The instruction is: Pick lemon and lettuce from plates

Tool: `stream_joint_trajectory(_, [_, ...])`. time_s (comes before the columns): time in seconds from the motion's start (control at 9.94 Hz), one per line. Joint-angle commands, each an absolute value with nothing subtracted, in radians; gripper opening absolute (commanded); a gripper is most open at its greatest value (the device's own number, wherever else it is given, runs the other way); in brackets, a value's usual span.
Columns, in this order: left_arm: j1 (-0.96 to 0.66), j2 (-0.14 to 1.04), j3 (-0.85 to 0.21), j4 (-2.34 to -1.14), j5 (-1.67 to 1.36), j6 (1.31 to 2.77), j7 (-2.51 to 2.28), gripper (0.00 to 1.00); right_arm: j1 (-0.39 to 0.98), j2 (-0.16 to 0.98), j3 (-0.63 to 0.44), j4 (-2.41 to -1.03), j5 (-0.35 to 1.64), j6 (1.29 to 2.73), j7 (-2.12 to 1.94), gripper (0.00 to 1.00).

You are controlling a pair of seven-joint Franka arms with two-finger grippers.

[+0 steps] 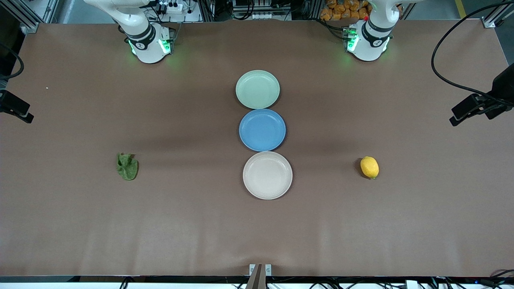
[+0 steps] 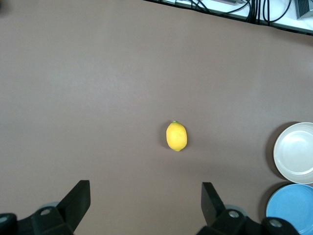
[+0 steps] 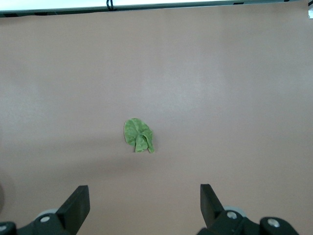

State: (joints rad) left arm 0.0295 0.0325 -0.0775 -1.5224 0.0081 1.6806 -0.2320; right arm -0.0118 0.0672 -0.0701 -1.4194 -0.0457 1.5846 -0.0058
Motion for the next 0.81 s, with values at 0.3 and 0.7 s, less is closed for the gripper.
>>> stream_joint_trajectory(0.3, [0.032,0.003,-0.121,-1.534,-0.015,1.654,-0.206,1.00,-0.017,0.043,-0.066,-1.451,-0.049,1.575,-0.008,1.00])
stream_joint_trajectory(0.7, [0.035,0.000,-0.120,-1.532,-0.014,1.614,-0.183,1.00,-0.018,0.049,-0.066,-1.448,-0.049,1.575,-0.008,1.00])
